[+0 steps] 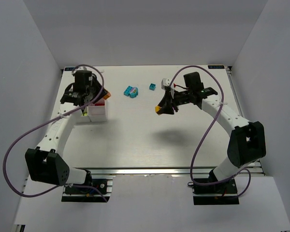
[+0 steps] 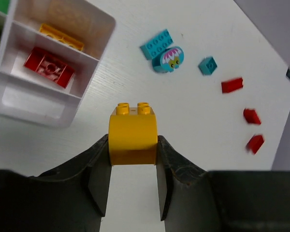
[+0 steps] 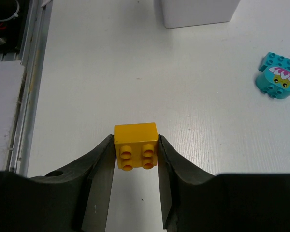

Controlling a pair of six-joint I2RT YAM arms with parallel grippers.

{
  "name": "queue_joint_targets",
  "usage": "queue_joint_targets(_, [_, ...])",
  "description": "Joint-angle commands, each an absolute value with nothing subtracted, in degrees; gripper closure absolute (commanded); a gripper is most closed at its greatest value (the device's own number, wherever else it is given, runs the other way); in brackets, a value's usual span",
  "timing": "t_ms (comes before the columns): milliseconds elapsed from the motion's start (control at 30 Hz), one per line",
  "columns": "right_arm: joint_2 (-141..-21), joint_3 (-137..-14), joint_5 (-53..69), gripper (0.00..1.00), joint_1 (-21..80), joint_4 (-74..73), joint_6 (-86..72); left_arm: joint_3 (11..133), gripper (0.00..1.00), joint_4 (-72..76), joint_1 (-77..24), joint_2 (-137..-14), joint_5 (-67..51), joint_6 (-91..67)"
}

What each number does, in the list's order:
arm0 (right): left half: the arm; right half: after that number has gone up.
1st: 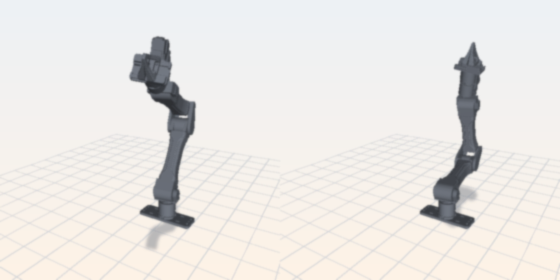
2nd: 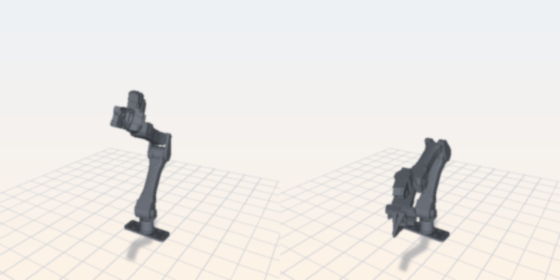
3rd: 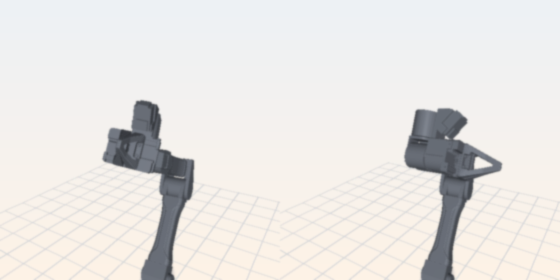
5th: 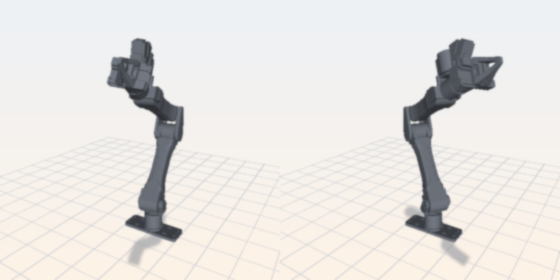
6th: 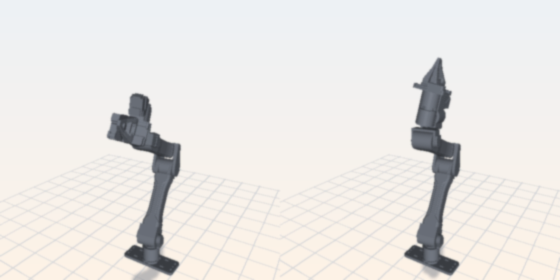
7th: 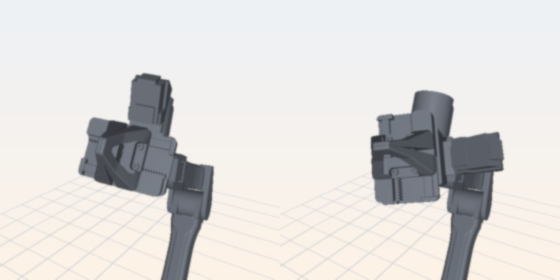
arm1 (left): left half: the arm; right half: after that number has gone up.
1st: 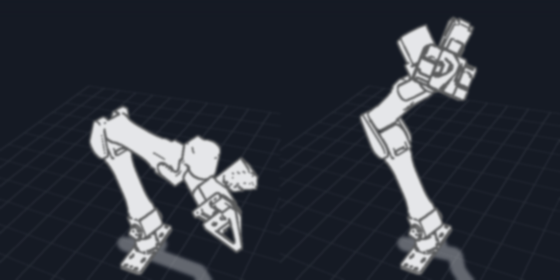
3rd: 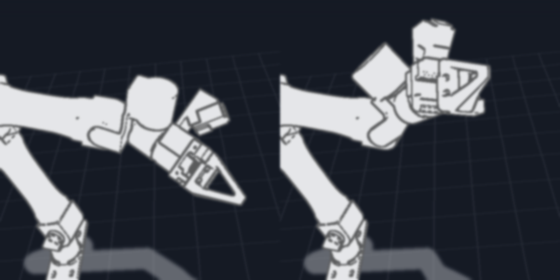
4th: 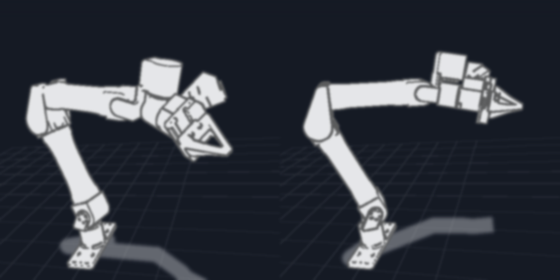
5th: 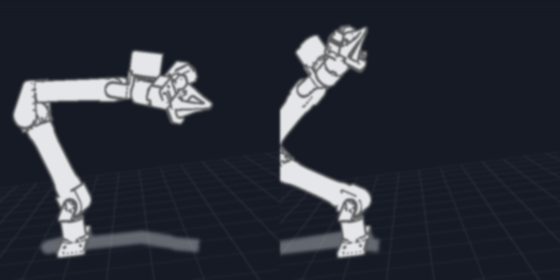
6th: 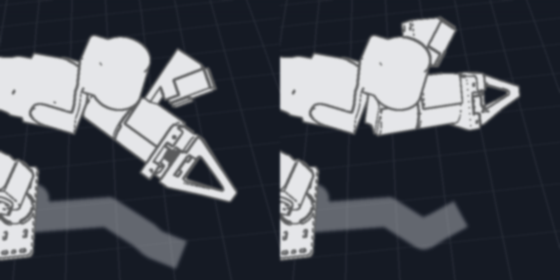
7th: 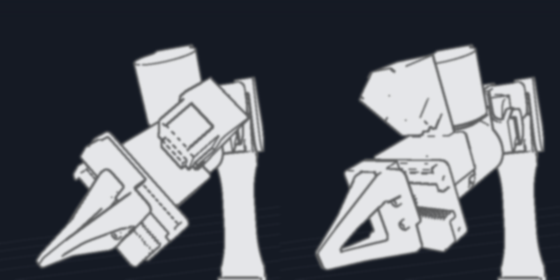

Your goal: Sort the legos into containers by color

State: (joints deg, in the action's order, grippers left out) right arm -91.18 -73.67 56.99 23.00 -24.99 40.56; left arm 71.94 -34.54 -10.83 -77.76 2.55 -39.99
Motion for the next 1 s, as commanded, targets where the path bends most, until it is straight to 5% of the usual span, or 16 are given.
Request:
queue_joint_targets(0, [-89.47, -72.60, 55.81, 1.00, 23.03, -18.28, 35.77, 80.23, 1.00, -51.30, -8.97, -80.93, 13.71, -58.25])
queue_joint_targets(400, [-88.51, -70.84, 55.99, 1.00, 23.55, -15.47, 34.10, 85.86, 1.00, -55.55, 1.92, -88.59, 10.90, -71.98])
queue_joint_targets(967, [-88.24, -69.08, 55.90, 1.00, 23.64, -14.50, 33.92, 91.75, 1.00, -49.75, 2.64, -96.68, 2.91, -74.71])
